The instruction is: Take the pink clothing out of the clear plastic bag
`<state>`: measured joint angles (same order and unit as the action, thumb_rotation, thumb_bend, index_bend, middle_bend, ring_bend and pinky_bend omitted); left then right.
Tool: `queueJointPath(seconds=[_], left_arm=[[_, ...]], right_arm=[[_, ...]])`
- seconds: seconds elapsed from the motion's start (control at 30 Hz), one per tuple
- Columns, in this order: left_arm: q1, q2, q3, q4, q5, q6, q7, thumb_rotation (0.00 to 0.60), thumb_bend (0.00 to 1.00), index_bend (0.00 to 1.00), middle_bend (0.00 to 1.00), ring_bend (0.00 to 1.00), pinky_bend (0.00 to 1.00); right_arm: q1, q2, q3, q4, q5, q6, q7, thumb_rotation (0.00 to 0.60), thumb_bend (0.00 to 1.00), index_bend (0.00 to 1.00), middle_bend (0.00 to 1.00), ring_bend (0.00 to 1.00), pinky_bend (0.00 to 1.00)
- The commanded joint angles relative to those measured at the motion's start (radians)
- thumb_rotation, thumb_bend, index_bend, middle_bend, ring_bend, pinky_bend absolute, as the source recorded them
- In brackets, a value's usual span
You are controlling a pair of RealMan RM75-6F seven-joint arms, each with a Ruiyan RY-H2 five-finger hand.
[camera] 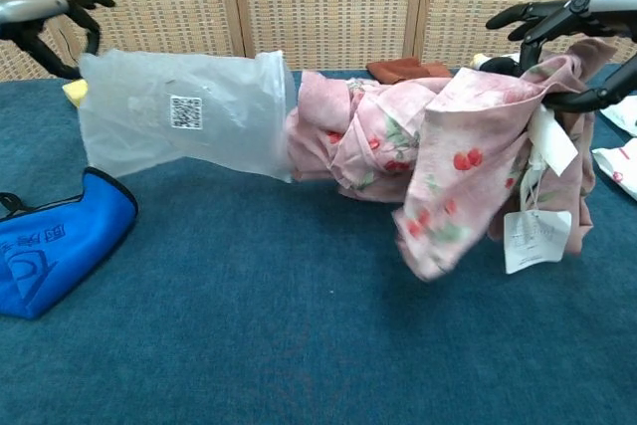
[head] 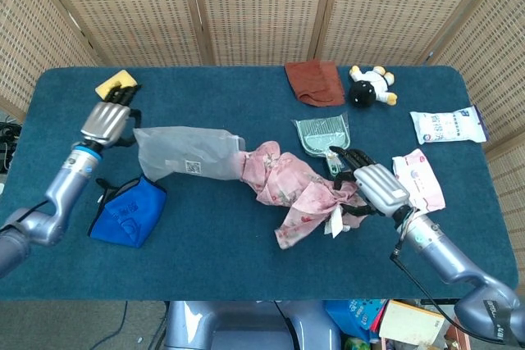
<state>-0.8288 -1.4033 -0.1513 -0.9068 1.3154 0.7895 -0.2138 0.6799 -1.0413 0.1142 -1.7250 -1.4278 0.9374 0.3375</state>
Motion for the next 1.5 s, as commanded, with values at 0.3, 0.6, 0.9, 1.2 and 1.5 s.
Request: queueJointPath(seconds=[0.3,0.6,0.9,1.2,1.5], left_arm=[[0.072,0.046,0.013,0.079,-0.027,-0.011,-0.061,0.600,0.41,0.69,0.00,0.00,0.00],[0.085,0.060,0.024,0.078,-0.051,-0.076,-0.015,0.600,0.22,0.10,0.00,0.00,0.00],[0.215,0.213,-0.020,-0.236,-0.133,0.137,0.107,0.600,0.05,0.00,0.00,0.00,0.00],[0.462,0.313,0.011,-0.576,-0.138,0.513,0.214,0.600,0.05,0.00,0.00,0.00,0.00],[0.648,0.313,0.096,-0.734,-0.059,0.739,0.260,0.600,0.05,0.00,0.00,0.00,0.00]], right_arm=[[-0.007,0.017,0.039,0.026,0.101,-0.002,-0.088,0.600,0.89,0.68,0.00,0.00,0.00],[-0.040,-0.010,0.047,0.053,0.118,0.059,-0.161,0.600,0.15,0.13,0.00,0.00,0.00],[-0.160,-0.007,0.047,0.069,0.020,0.322,-0.234,0.600,0.00,0.00,0.00,0.00,0.00],[-0.332,-0.012,-0.022,0.091,-0.117,0.579,-0.289,0.600,0.00,0.00,0.00,0.00,0.00],[-0.477,-0.092,-0.100,0.098,-0.191,0.724,-0.396,0.600,0.00,0.00,0.00,0.00,0.00]])
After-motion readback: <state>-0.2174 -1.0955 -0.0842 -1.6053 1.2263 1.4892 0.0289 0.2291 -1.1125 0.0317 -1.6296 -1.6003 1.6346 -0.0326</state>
